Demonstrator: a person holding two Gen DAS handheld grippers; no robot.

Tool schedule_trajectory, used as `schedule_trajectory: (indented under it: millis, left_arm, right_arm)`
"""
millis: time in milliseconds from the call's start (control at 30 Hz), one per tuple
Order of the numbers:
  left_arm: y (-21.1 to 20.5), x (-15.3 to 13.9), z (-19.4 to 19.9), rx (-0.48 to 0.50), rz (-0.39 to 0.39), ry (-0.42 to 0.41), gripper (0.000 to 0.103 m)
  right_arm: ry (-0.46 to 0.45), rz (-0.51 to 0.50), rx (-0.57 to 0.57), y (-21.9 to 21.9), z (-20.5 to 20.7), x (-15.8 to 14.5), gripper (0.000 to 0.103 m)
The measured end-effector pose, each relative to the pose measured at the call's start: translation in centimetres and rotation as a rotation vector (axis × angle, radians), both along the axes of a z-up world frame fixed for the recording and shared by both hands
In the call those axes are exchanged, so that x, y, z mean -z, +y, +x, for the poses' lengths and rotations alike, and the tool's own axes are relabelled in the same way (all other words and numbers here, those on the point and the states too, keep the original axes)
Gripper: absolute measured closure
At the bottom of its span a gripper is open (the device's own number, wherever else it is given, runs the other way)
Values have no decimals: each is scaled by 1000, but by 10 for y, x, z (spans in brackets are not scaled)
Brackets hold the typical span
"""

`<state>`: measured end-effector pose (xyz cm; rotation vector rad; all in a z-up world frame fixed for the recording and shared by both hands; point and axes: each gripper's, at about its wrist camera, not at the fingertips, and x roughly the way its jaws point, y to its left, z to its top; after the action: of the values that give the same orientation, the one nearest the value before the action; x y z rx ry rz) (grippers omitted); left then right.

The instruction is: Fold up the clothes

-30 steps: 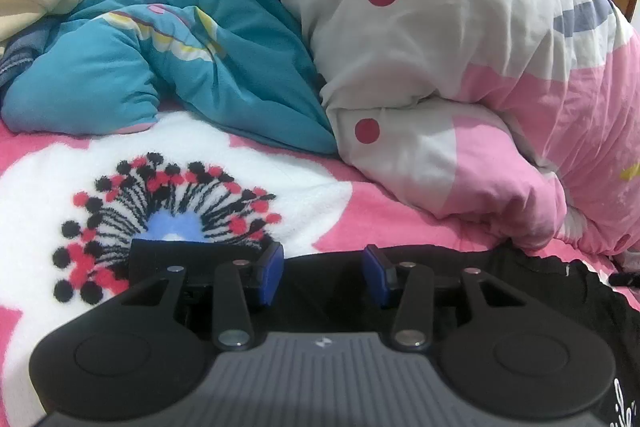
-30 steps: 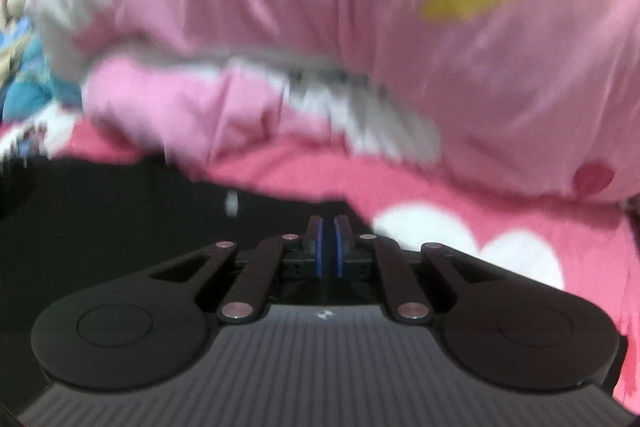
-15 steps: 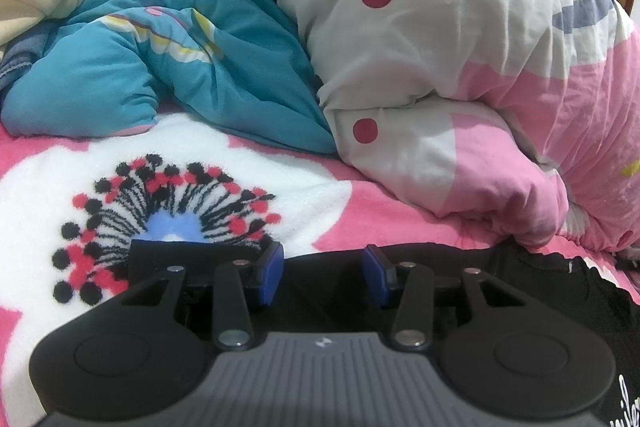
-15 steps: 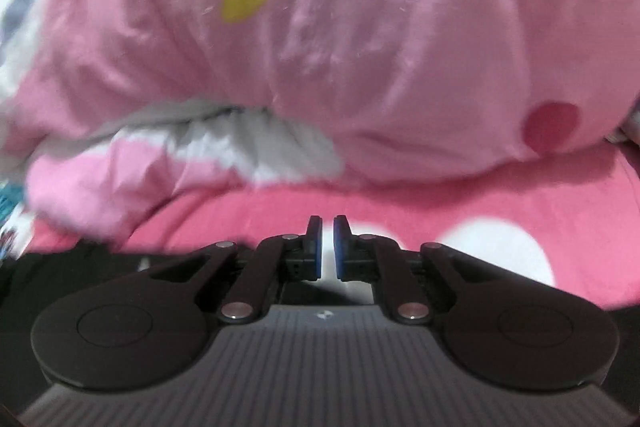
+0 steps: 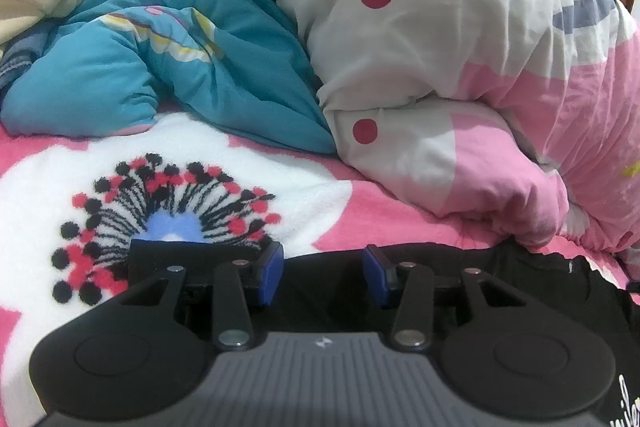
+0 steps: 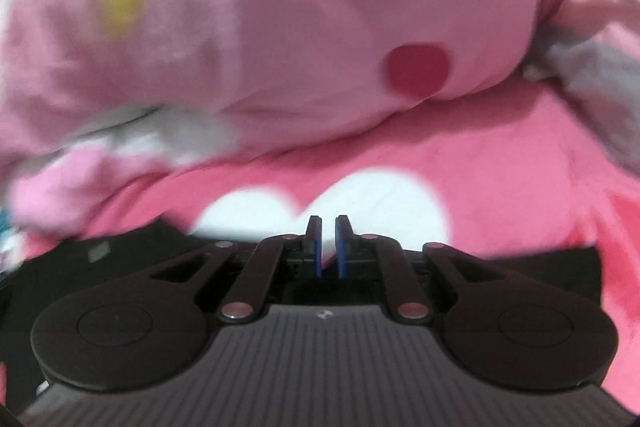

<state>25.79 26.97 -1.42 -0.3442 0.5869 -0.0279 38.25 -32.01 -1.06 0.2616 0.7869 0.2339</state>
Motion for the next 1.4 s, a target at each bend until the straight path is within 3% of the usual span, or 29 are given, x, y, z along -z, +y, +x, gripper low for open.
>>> schedule_trajectory:
  millis: [67,133,233,333,433,533,633,700,767,867,1000,1100,1200,1267,1400]
  left_arm:
    - [0,0,0,0,-3,-1,57]
    - [1,1,0,0,-11,-2,57]
    - [1,1,-2,-4,-13,-3,57]
    - [1,2,-1,-6,-11,0,57]
    - [2,2,-2,-6,-7,-1,57]
    - [6,3,-2,-6,-20,-3,57]
    - [10,3,-4,-1,-47,-12,54]
    - [12,2,-5,11,-70,-26,49]
    - [9,-4,-8,10,-62,-48,44]
    - [1,-30,-25,-14,12,-93,42]
    - [-7,-76,-59,-18,44,-137,37]
    - [-26,-102,-97,40,44,-102,32]
    - [-48,-109,-143,138,-14,-30,31]
    - [-62,-109,-176,206,-69,27,31]
    - [-63,-114,-239,155,-61,67,31]
  right_arm:
    - [15,-29,-88,11,-15,4,95]
    - [33,-60,-79,10,-15,17,95]
    - [44,0,98,-22,2,28,97]
    - [-24,22,253,-53,-11,16,92]
    - [-5,84,174,-62,-34,10,91]
    - [75,62,133,-72,-52,22,87]
    - [116,36,336,-118,-57,31,92]
    - [72,15,518,-148,-78,16,87]
    - [35,7,576,-165,-112,-10,87]
    - [-20,-18,612,-176,-164,-63,87]
    - [-143,-137,549,-168,-256,-140,83]
    - [-162,-248,447,-150,-280,-168,79]
    - [-147,-258,276,-117,-266,-147,79]
    - [-113,-239,179,-95,-241,-111,79]
    - [-46,-228,56,-60,-188,-38,80]
